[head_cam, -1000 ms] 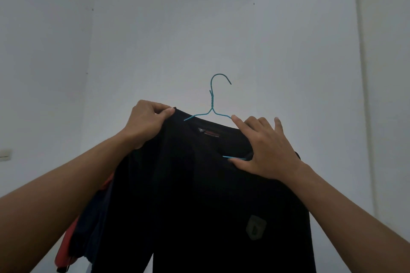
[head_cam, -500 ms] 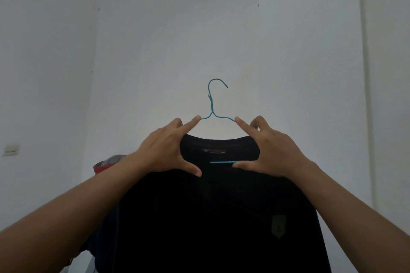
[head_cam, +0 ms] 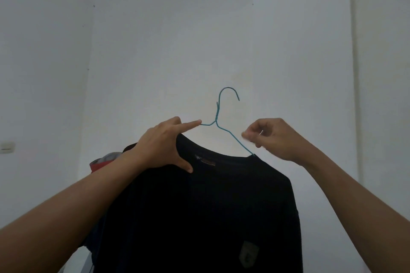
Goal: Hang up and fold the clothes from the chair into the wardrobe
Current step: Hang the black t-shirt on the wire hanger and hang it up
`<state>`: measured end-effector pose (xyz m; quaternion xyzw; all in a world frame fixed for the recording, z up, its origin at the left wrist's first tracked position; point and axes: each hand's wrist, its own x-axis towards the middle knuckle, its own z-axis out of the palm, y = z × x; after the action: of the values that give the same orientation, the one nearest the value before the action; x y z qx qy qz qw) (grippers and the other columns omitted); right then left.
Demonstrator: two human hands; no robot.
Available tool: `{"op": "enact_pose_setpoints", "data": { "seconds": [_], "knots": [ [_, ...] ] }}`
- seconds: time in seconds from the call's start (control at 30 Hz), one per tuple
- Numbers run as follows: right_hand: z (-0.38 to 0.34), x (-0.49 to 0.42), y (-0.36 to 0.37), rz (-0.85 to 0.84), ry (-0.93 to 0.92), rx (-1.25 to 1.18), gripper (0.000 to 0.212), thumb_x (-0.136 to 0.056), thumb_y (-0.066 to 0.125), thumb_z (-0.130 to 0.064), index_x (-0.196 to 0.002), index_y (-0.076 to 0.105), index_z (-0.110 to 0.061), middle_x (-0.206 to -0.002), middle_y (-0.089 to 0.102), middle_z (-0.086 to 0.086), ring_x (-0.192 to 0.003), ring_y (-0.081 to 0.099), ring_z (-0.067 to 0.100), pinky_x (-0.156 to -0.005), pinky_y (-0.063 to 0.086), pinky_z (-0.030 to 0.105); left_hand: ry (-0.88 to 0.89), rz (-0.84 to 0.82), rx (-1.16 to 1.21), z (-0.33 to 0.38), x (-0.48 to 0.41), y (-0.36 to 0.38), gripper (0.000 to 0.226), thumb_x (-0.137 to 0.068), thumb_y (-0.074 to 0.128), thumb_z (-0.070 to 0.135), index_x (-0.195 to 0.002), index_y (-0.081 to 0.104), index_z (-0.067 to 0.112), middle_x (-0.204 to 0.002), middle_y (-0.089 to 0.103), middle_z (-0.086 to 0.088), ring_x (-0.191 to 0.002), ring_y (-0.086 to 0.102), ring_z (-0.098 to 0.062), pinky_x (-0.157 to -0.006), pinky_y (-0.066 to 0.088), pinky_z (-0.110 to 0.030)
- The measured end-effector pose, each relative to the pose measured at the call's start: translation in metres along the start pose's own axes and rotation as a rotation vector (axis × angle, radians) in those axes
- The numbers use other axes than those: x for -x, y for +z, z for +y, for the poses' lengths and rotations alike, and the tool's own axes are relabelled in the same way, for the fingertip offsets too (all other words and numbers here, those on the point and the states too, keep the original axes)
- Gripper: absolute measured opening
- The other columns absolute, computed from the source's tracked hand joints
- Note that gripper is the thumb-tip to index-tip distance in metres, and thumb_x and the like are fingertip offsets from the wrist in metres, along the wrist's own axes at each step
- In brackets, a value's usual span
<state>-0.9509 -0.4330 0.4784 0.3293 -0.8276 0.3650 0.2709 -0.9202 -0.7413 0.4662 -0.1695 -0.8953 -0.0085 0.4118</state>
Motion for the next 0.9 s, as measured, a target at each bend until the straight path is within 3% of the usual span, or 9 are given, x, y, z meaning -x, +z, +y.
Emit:
{"op": "enact_pose_setpoints", "data": {
  "seconds": [0.07, 0.23, 0.37, 0.5, 0.57, 0.63, 0.7, 0.8, 0.9],
  "knots": [
    [0.005, 0.01, 0.001, -0.089, 0.044, 0.084, 0.021, -0.08, 0.08, -0.04, -0.089, 0.07, -0.024, -0.086, 0.071, -0.01, -0.075, 0.068, 0.012, -0.071, 0.052, 0.023, -0.042, 0.03, 0.048, -0.006, 0.003, -0.003, 0.123, -0.039, 0.087, 0.07, -0.147, 0.032, 0.052, -0.09, 0.043, 0.013, -0.084, 0.046, -0.011, -0.07, 0.048, -0.034],
    [0.014, 0.019, 0.011, 0.063, 0.031, -0.082, 0.004, -0.09, 0.073, -0.02, -0.086, 0.074, -0.019, -0.081, 0.075, -0.005, -0.076, 0.071, 0.008, -0.073, 0.051, 0.021, -0.062, 0.073, 0.159, -0.011, 0.01, -0.013, 0.126, -0.033, 0.087, 0.071, -0.146, 0.037, 0.05, -0.086, 0.043, 0.013, -0.081, 0.045, -0.007, -0.075, 0.051, -0.039],
    [0.006, 0.014, 0.009, 0.033, 0.053, 0.027, 0.014, -0.098, 0.061, -0.025, -0.093, 0.072, -0.021, -0.09, 0.072, -0.004, -0.088, 0.068, 0.013, -0.074, 0.05, 0.022, -0.025, 0.051, 0.155, -0.011, 0.019, -0.02, 0.13, -0.032, 0.083, 0.077, -0.149, 0.033, 0.05, -0.088, 0.045, 0.013, -0.082, 0.047, -0.011, -0.075, 0.052, -0.041],
    [-0.017, 0.002, 0.006, 0.236, 0.016, -0.108, 0.018, -0.1, 0.057, -0.028, -0.091, 0.069, -0.017, -0.091, 0.07, 0.003, -0.086, 0.067, 0.024, -0.081, 0.053, 0.037, 0.046, 0.004, 0.077, -0.001, 0.027, -0.028, 0.126, -0.034, 0.084, 0.076, -0.147, 0.034, 0.05, -0.091, 0.042, 0.018, -0.081, 0.048, -0.01, -0.07, 0.049, -0.034],
    [-0.029, -0.003, 0.01, 0.261, -0.046, -0.016, 0.016, -0.1, 0.056, -0.028, -0.09, 0.065, -0.02, -0.09, 0.067, -0.005, -0.084, 0.063, 0.015, -0.084, 0.052, 0.035, 0.044, 0.01, 0.087, 0.007, 0.03, -0.026, 0.125, -0.033, 0.082, 0.077, -0.146, 0.034, 0.051, -0.09, 0.042, 0.018, -0.081, 0.048, -0.01, -0.069, 0.049, -0.034],
    [-0.036, 0.002, 0.016, 0.224, -0.075, 0.119, 0.013, -0.101, 0.052, -0.034, -0.102, 0.062, -0.026, -0.093, 0.064, -0.013, -0.089, 0.062, 0.01, -0.086, 0.051, 0.035, -0.004, 0.074, 0.194, 0.008, 0.032, -0.026, 0.13, -0.028, 0.077, 0.084, -0.146, 0.034, 0.051, -0.091, 0.046, 0.016, -0.085, 0.05, -0.01, -0.077, 0.051, -0.038],
    [-0.041, 0.02, 0.018, 0.184, -0.063, 0.214, 0.032, -0.099, 0.046, -0.052, -0.125, 0.052, -0.033, -0.102, 0.063, -0.013, -0.095, 0.062, 0.014, -0.087, 0.051, 0.039, -0.045, 0.127, 0.269, 0.004, 0.034, -0.032, 0.134, -0.024, 0.074, 0.087, -0.147, 0.036, 0.05, -0.093, 0.051, 0.01, -0.092, 0.052, -0.012, -0.084, 0.05, -0.034],
    [-0.047, 0.052, 0.013, 0.147, -0.107, 0.399, 0.08, -0.077, 0.053, -0.082, -0.144, 0.03, -0.045, -0.114, 0.055, -0.017, -0.095, 0.059, 0.007, -0.087, 0.05, 0.036, -0.051, 0.123, 0.308, 0.004, 0.038, -0.047, 0.132, -0.026, 0.082, 0.079, -0.147, 0.038, 0.048, -0.096, 0.053, 0.011, -0.096, 0.052, -0.009, -0.085, 0.043, -0.025],
    [-0.056, 0.078, 0.008, 0.129, -0.189, 0.648, 0.123, -0.046, 0.056, -0.1, -0.15, 0.026, -0.042, -0.102, 0.05, -0.017, -0.078, 0.056, 0.006, -0.071, 0.056, 0.032, 0.01, 0.059, 0.276, 0.014, 0.045, -0.066, 0.132, -0.029, 0.084, 0.077, -0.148, 0.033, 0.051, -0.098, 0.047, 0.017, -0.093, 0.048, -0.007, -0.084, 0.044, -0.026]
  ]
}}
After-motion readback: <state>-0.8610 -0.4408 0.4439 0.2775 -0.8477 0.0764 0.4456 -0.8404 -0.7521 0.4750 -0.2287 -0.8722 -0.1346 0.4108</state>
